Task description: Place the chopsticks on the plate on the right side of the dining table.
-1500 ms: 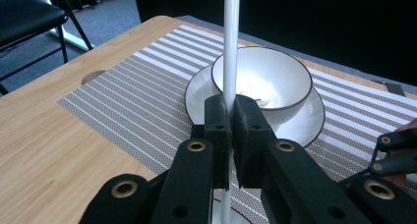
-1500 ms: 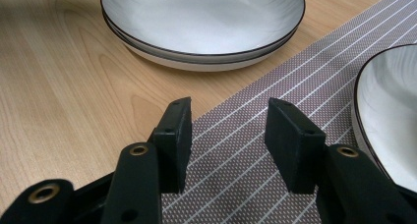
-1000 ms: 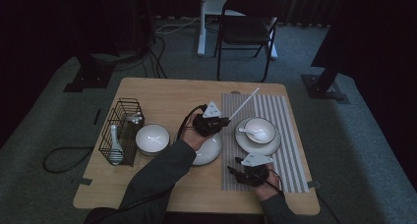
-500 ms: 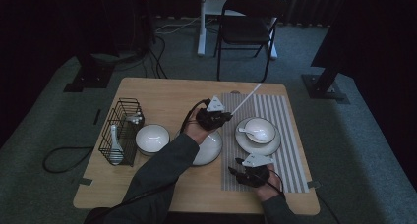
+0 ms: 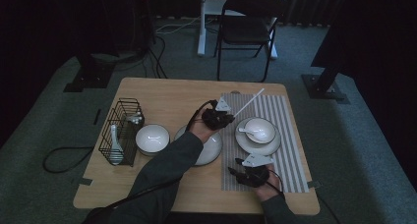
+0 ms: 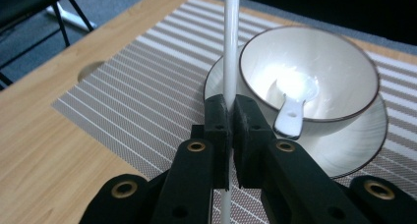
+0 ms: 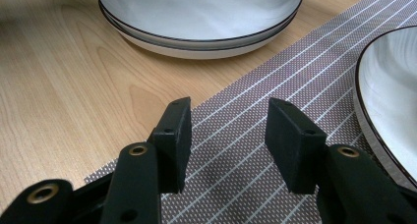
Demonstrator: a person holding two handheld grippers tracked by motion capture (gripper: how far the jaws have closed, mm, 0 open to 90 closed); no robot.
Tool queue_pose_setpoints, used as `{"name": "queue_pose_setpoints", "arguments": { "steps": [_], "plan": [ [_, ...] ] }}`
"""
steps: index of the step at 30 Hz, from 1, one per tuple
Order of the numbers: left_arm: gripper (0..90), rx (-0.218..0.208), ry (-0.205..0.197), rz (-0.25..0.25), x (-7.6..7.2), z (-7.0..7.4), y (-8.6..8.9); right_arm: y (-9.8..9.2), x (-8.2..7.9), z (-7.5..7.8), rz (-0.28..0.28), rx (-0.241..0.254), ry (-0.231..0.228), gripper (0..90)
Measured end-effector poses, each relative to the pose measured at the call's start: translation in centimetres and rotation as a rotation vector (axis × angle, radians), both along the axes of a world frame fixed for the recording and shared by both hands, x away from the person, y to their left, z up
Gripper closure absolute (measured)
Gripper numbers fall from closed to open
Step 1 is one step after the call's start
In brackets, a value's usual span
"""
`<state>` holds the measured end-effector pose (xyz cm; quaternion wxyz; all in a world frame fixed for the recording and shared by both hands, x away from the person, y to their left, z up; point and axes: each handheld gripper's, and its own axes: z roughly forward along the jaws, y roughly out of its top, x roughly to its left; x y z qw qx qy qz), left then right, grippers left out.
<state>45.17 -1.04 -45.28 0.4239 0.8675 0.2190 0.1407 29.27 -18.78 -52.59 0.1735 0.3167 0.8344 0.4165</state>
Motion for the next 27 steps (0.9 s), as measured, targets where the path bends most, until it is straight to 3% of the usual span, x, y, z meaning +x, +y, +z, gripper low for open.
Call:
{"name": "queue_pose_setpoints", "arguments": {
  "steps": [14, 27],
  "plan": [
    [86.2, 0.074, 0.031, -0.007, 0.5, -1.7, -1.5, 0.0, 0.0, -0.1, 0.001, 0.001, 0.003, 52.4],
    [86.1, 0.081, 0.064, 0.005, 1.0, -2.6, -2.5, 0.0, 0.1, -0.1, 0.002, 0.003, 0.003, 52.4]
  ]
}}
